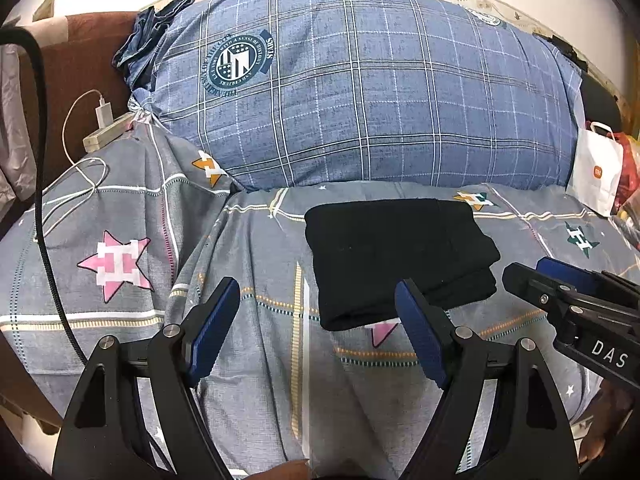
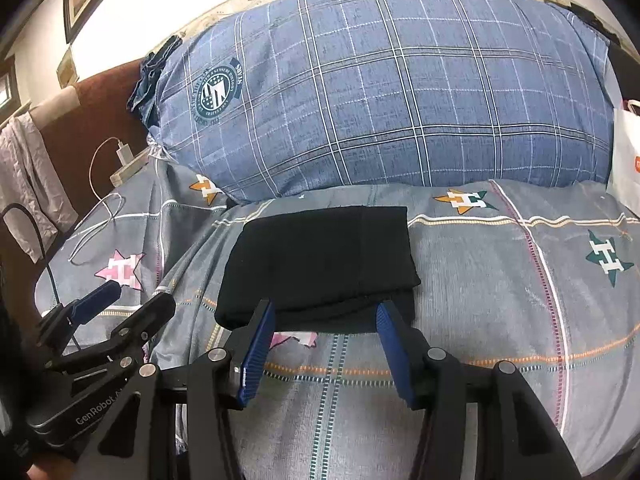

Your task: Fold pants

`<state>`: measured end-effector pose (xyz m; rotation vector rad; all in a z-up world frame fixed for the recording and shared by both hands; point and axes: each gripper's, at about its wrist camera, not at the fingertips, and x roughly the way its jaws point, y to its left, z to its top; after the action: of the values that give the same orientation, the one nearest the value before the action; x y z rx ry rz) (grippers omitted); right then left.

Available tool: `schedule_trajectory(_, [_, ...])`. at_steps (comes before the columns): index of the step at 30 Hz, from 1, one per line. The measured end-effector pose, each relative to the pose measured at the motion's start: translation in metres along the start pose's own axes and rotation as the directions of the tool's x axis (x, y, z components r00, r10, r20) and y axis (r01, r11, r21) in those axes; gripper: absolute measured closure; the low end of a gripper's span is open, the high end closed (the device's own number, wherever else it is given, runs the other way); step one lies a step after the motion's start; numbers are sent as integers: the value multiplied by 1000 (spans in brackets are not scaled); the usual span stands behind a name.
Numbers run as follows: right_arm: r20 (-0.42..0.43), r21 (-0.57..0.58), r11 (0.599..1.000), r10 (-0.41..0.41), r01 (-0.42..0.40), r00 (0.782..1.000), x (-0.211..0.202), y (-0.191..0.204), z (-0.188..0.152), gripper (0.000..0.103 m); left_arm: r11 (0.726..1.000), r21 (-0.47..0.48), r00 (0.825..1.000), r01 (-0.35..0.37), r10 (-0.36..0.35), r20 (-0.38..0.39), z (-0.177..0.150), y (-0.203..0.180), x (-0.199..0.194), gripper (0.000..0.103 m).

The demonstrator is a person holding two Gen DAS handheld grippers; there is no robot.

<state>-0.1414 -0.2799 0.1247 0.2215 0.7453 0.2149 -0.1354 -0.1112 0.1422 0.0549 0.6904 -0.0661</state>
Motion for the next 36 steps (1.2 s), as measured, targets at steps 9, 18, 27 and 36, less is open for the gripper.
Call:
schedule_trajectory(9, [-14, -13, 1000, 7, -7, 1000, 5, 3, -2, 52, 1000, 21, 1000, -19, 19, -14, -3, -4, 4, 23])
schedule_trajectory(18, [-18, -2, 1000, 5, -5, 1000, 7, -2, -4, 52, 999, 7, 999, -39, 39, -22, -3, 0, 6, 23])
schedule_trajectory(27, [-21, -9, 1000, 8, -8, 1000, 8, -1, -4, 52, 999, -3, 999, -36, 36, -26, -4, 2, 7, 23])
schedule_trajectory(36, [-28, -13, 1000, 9, -9, 1000, 8, -1, -4, 52, 1000, 2, 999, -27, 27, -28, -4, -1, 8, 23])
